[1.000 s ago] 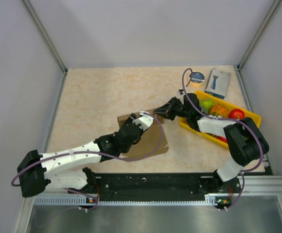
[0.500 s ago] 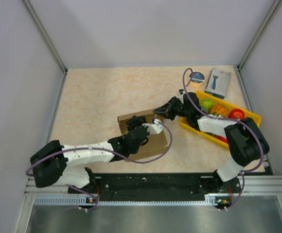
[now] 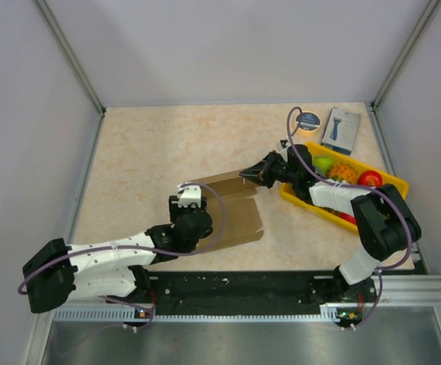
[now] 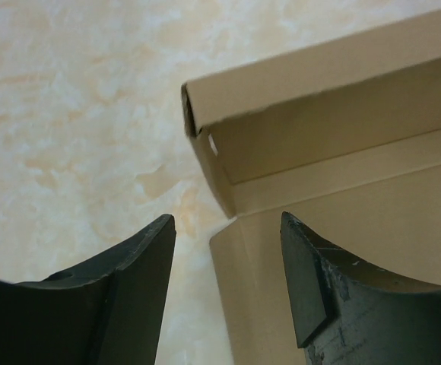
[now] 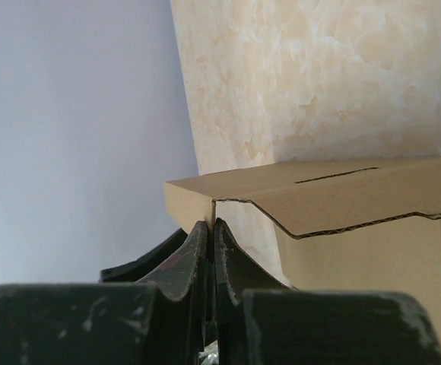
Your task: Fold the paper box
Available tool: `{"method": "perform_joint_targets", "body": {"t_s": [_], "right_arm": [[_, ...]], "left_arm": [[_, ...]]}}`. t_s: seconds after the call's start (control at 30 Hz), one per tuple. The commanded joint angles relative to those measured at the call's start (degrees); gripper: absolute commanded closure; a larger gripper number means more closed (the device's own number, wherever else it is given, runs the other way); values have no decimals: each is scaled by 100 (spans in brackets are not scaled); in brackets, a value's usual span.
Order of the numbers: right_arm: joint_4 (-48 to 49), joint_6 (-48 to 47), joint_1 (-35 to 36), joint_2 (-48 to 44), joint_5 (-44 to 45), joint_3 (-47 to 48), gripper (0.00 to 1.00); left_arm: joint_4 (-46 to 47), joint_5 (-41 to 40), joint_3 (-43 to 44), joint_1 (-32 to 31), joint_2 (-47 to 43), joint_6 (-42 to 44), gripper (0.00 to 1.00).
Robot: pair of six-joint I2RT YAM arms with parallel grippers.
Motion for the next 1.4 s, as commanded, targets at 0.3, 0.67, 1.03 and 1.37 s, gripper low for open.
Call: {"method": "perform_joint_targets", "body": {"t_s": [0.3,0.67,1.03,1.37], "right_arm": [[311,51,-113,-185,-57,5,100],[451,103,-148,-194,-136,5,100],[381,86,-131,-229,-127,5,100],[-2375,-2882,-183,-1387,39,559,24]], "left_arm": [[1045,-450,-308,753,1318,-1670,37],[4625,-236,-1004,894,1694,731,49],[5645,-317,-924,964,2522,1249,80],[4522,220,-837,1043,1723,820,100]]}}
